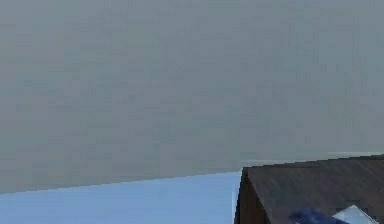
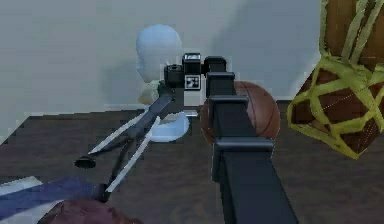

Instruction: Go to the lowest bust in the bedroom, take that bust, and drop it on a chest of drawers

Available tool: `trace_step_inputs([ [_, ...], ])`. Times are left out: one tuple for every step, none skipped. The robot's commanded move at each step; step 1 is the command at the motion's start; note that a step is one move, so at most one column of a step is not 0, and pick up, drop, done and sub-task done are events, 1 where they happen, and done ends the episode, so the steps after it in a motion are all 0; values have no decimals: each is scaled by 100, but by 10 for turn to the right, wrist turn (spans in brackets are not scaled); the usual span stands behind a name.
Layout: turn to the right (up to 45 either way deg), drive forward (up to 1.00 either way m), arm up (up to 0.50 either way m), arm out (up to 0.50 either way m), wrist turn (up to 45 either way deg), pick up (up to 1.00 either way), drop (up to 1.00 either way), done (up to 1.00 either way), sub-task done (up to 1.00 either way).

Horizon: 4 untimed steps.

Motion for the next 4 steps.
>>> trace_step_inputs([
  [0,0,0,0,450,0,0,0,0],
  [0,0,0,0,450,0,0,0,0],
  [0,0,0,0,450,0,0,0,0],
  [0,0,0,0,210,0,0,0,0],
])
